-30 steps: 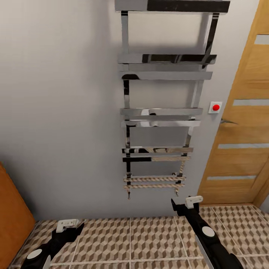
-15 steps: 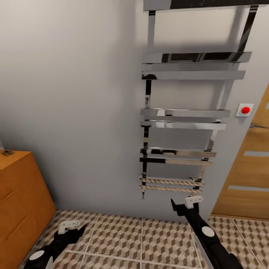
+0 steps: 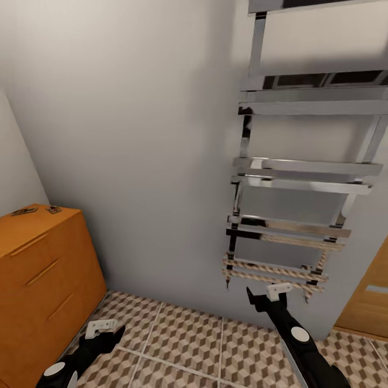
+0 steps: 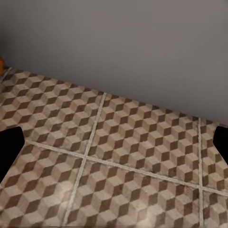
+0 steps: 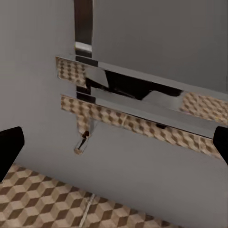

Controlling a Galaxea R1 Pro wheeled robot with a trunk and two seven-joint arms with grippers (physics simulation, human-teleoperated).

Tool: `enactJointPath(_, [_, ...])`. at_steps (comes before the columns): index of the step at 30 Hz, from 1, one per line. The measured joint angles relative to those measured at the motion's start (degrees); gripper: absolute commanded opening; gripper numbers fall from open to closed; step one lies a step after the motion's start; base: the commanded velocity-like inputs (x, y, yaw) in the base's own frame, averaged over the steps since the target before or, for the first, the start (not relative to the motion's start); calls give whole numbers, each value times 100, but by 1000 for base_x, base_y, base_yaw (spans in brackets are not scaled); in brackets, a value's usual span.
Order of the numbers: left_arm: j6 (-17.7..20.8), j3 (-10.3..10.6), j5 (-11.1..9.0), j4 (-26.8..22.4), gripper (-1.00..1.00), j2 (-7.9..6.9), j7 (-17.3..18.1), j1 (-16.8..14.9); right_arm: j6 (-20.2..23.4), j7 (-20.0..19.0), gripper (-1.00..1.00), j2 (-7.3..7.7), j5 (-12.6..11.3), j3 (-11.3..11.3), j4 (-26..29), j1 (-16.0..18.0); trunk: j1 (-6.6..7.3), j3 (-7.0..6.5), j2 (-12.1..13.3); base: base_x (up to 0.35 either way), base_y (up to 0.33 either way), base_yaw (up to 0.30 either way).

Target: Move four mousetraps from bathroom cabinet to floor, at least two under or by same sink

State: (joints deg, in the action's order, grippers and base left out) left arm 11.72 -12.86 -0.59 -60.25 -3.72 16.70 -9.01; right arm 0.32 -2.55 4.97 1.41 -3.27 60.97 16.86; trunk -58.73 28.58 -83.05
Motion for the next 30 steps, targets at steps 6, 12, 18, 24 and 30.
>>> enactJointPath(6, [-2,84,3,14,100,0,0,0,0,0,100,0,0,-2,-1,0,0,0,0,0,0,288])
enactJointPath(12, [0,107,3,18,100,0,0,0,0,0,100,0,0,2,-1,0,0,0,0,0,0,288])
enactJointPath(18, [1,112,3,19,100,0,0,0,0,0,100,0,2,2,-1,0,0,0,0,0,0,288])
enactJointPath(24, [1,130,3,19,100,7,0,0,0,0,100,0,-1,4,-1,0,0,0,0,0,0,288])
enactJointPath(30, [0,172,3,19,100,36,-2,0,0,0,100,0,2,4,-1,0,0,0,0,0,0,288])
